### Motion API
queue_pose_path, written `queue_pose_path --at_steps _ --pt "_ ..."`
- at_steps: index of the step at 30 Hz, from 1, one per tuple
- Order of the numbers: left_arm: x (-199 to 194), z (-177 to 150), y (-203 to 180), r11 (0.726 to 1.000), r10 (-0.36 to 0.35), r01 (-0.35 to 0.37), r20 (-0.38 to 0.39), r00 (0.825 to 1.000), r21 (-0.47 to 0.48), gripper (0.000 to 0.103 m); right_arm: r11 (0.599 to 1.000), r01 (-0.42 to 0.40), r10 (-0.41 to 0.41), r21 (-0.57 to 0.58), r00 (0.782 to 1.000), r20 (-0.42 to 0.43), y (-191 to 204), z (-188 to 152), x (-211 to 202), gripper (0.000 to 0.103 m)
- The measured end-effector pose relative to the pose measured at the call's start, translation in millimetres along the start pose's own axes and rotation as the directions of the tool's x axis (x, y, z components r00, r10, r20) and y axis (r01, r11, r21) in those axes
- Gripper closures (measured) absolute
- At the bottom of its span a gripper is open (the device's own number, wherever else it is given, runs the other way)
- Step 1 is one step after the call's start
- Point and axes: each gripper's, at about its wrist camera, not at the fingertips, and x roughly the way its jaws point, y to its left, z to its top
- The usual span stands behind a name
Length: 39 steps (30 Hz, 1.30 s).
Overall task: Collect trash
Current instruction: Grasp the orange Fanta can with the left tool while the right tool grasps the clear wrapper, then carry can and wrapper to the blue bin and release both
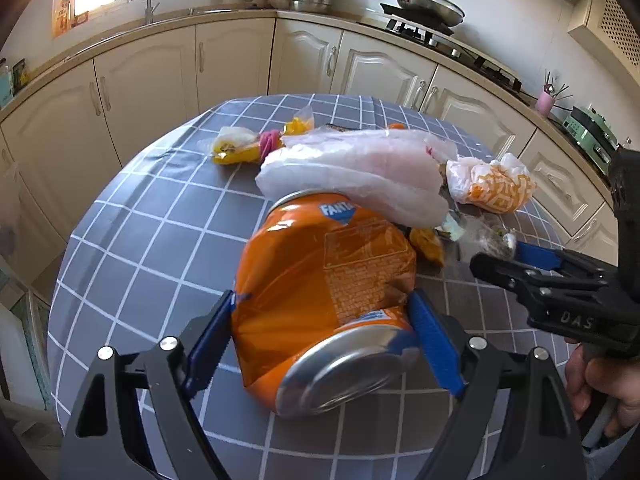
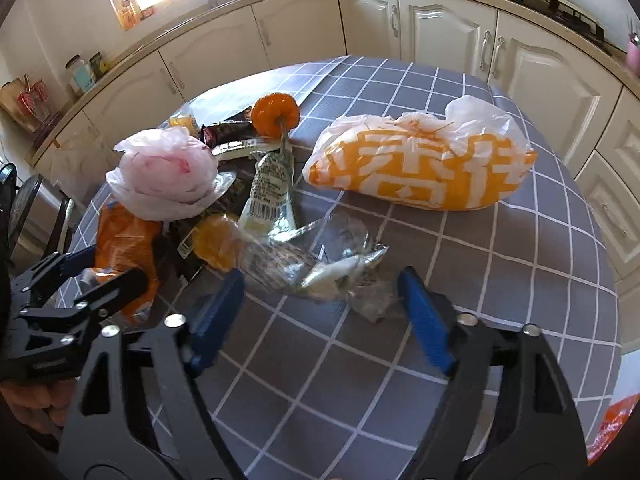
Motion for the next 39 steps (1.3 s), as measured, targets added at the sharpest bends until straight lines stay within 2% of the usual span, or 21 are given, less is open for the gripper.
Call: queue_pose_path --at_steps 1,2,6,7,8,10,14,16,17,19,22,26,30,35,39 --pt "-1 -1 2 1.000 0.000 0.000 0.000 1.000 -0.004 0.020 1.000 -0.013 0.013 0.001 1.000 -0.001 0 -1 -1 0.058" --pt "-2 -2 4 1.000 -0.001 0.001 0.000 1.000 -0.010 0.020 1.000 -0.019 0.019 0.004 1.000 -0.002 0 -2 -3 0.070" --pt "-7 -7 12 1.000 0.000 0.000 0.001 1.000 -0.028 0.020 0.999 -0.038 0.038 0.009 0.999 -0.006 -5 -9 -9 0.070" --pt "-9 -8 13 1.000 0.000 0.000 0.000 1.000 -0.030 0.020 0.999 -0.039 0.039 0.007 0.999 -0.012 -6 -10 -10 0.065" --pt "-10 -10 14 1.000 0.001 -0.001 -0.001 1.000 -0.031 0.020 0.999 -0.034 0.034 -0.001 0.999 -0.011 -4 -10 -13 0.045" --pt "-14 -13 15 1.000 0.001 -0.001 -0.004 1.000 -0.032 0.020 1.000 -0.010 0.011 -0.027 1.000 0.014 -1 -9 -17 0.027" --pt "-19 -17 20 0.999 0.003 -0.004 -0.004 1.000 -0.044 0.020 0.995 0.006 -0.005 -0.098 1.000 0.015 6 0 -13 0.027" --pt "-23 -18 22 0.999 0.005 -0.005 0.001 1.000 -0.049 0.020 0.991 -0.020 0.020 -0.131 1.000 -0.003 11 6 -3 0.028" --pt "-24 -18 23 0.999 0.006 -0.006 0.003 1.000 -0.050 0.021 0.990 -0.032 0.030 -0.137 0.999 -0.010 12 6 2 0.035" --pt "-29 -19 25 0.998 0.012 -0.011 0.011 1.000 -0.054 0.021 0.989 -0.050 0.046 -0.141 0.998 -0.030 13 7 10 0.064" --pt "-38 -21 30 0.998 0.020 -0.019 0.023 1.000 -0.063 0.021 0.985 -0.109 0.108 -0.132 0.994 -0.013 14 4 2 0.064" --pt "-48 -22 32 0.997 0.014 -0.012 0.035 0.999 -0.077 0.021 0.984 -0.120 0.123 -0.130 0.992 0.010 14 -4 -10 0.065" --pt "-66 -18 23 0.998 0.011 -0.006 0.074 0.997 -0.062 0.021 0.985 -0.154 0.160 -0.074 0.985 0.072 -1 -6 -39 0.065" --pt "-89 -7 -3 1.000 -0.013 0.014 0.131 0.991 -0.009 0.021 0.986 -0.164 0.165 -0.019 0.974 0.153 -23 -4 -75 0.065" --pt "-99 7 -38 0.997 -0.058 0.050 0.164 0.985 0.052 0.021 0.986 -0.163 0.149 0.043 0.963 0.227 -55 -8 -107 0.065"
